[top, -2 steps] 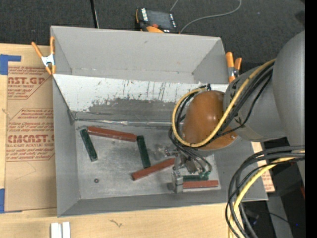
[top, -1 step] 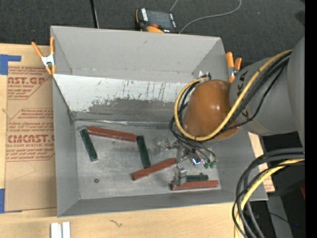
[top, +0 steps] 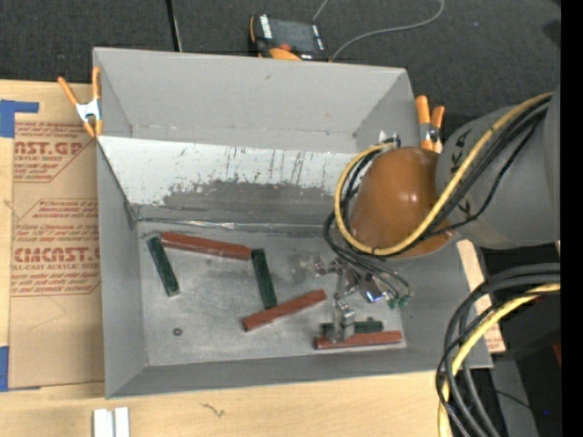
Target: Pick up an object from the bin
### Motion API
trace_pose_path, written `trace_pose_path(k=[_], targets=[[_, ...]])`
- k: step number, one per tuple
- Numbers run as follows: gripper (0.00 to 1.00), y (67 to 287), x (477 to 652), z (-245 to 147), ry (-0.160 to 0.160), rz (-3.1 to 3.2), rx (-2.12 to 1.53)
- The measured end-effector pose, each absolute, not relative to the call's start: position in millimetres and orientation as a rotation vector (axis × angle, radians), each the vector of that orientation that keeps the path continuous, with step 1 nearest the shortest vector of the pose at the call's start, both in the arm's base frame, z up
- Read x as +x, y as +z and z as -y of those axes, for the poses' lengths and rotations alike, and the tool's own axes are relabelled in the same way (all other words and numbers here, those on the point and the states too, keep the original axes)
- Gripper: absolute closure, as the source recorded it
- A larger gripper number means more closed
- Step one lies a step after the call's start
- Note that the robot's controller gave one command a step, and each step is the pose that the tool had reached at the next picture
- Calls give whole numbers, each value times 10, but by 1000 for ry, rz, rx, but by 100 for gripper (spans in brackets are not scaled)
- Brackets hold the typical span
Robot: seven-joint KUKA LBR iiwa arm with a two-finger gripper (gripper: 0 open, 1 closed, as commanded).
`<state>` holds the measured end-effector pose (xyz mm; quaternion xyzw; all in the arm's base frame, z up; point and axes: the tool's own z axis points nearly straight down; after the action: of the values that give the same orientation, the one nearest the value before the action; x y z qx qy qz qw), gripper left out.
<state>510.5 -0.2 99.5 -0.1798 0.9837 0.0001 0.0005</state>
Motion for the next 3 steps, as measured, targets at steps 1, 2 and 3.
trace_pose_path(k=[1, 2, 3], targets=[[0, 683, 5028, -38, 3, -3084, -620], [0, 684, 5027, -40, 1, -3081, -619], [100, 689, 5026, -41, 2, -3082, -619]])
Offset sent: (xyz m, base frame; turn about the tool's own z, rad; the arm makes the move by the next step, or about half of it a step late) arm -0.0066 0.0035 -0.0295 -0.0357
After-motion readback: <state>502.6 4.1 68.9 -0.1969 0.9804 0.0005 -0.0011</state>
